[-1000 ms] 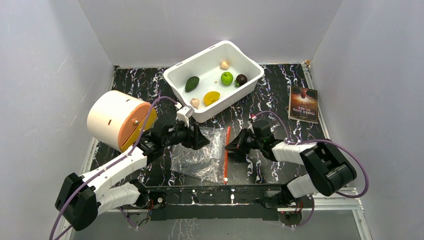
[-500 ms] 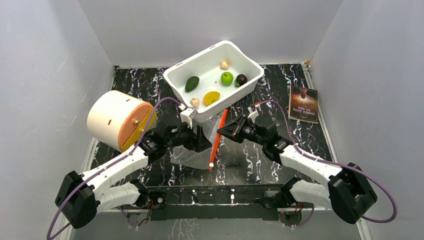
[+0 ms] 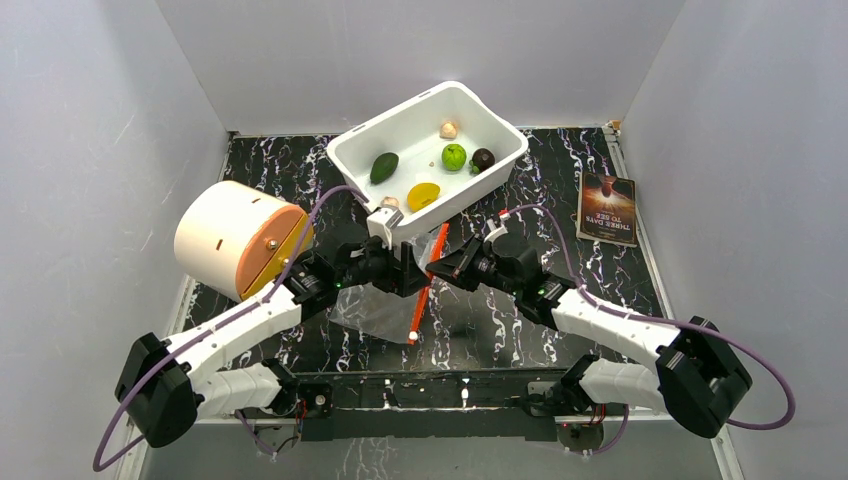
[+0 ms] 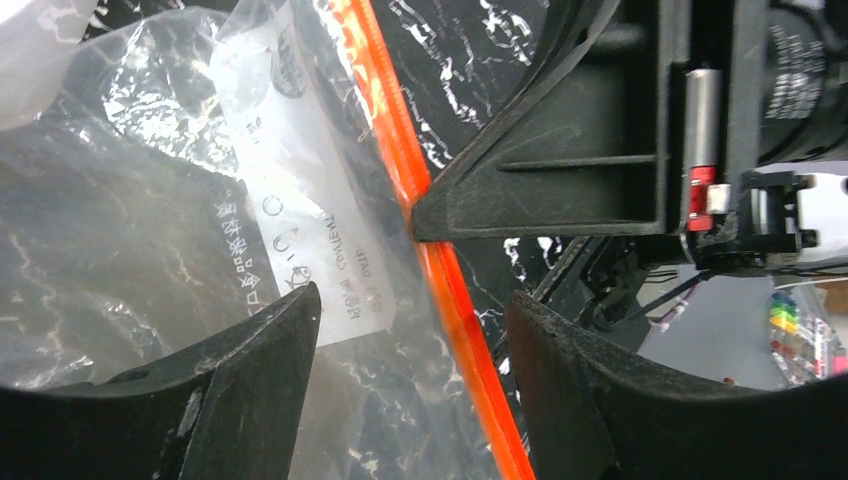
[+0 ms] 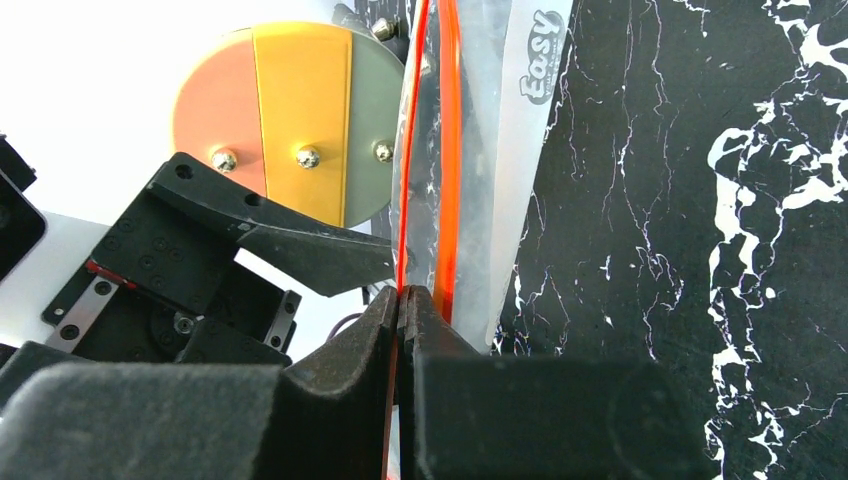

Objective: Place the food in the zip-top bag and seal the zipper
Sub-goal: Pick up the zipper food storage bag at the center of the board, then open the zipper of the food storage bag.

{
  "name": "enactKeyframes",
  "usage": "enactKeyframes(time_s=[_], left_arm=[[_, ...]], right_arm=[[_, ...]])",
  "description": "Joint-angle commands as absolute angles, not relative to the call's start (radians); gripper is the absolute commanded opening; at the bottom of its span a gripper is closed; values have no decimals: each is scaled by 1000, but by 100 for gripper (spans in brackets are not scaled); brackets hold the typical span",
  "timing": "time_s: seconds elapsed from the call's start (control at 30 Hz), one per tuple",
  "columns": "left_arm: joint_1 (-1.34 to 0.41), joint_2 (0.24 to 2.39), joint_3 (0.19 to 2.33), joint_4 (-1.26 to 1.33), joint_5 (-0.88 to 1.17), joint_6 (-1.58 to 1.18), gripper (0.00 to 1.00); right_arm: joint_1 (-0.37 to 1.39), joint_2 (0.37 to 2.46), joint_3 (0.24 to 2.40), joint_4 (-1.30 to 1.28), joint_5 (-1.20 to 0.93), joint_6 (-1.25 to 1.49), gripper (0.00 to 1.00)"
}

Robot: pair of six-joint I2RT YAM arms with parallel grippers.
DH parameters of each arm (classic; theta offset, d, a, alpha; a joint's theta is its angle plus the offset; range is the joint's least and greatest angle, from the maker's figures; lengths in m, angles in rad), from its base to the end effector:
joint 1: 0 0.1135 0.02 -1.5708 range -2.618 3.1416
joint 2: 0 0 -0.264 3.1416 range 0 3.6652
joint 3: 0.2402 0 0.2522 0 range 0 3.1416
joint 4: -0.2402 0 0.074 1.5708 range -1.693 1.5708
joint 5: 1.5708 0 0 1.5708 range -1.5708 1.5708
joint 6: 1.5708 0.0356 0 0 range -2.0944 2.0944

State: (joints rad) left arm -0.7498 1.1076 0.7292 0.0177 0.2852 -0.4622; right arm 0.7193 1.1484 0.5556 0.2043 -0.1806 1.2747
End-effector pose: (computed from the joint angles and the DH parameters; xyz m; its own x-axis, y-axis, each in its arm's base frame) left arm 0.1784 -0.1798 0.2768 -0.6087 -0.0179 -0.7932 0.6426 0.5752 -0.5061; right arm 0.1834 0.1691 0.2259 -0.8227 0.5303 -0.2050 0.0470 0.4227 0.9051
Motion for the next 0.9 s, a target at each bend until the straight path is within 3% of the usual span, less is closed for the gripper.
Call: enactKeyframes(time_s=[0.0, 0.23, 0.37, 0.5, 0.63, 0.77, 0.87], left_arm=[[-776, 1125, 781, -42, 224, -421, 65], [-821, 1172, 844, -110, 140, -371, 56], [-829, 1190, 853, -112, 141, -352, 23], [-834, 1185, 857, -121, 129, -352, 0], [-834, 1162, 852, -122, 113, -355, 0], [-834, 1142, 842, -105, 120, -371, 0], [-834, 1137, 845, -102, 115, -381, 0]], right_arm=[[732, 1152, 611, 242, -141, 1279, 0], [748, 1161, 614, 247, -140, 1281, 0], [750, 1154, 614, 234, -137, 1272, 0], [750, 1131, 633, 173, -130, 1233, 3], [749, 1060, 667, 75, -68, 1194, 9], [749, 1007, 701, -15, -32, 1154, 26], [749, 989, 710, -82, -16, 1164, 30]])
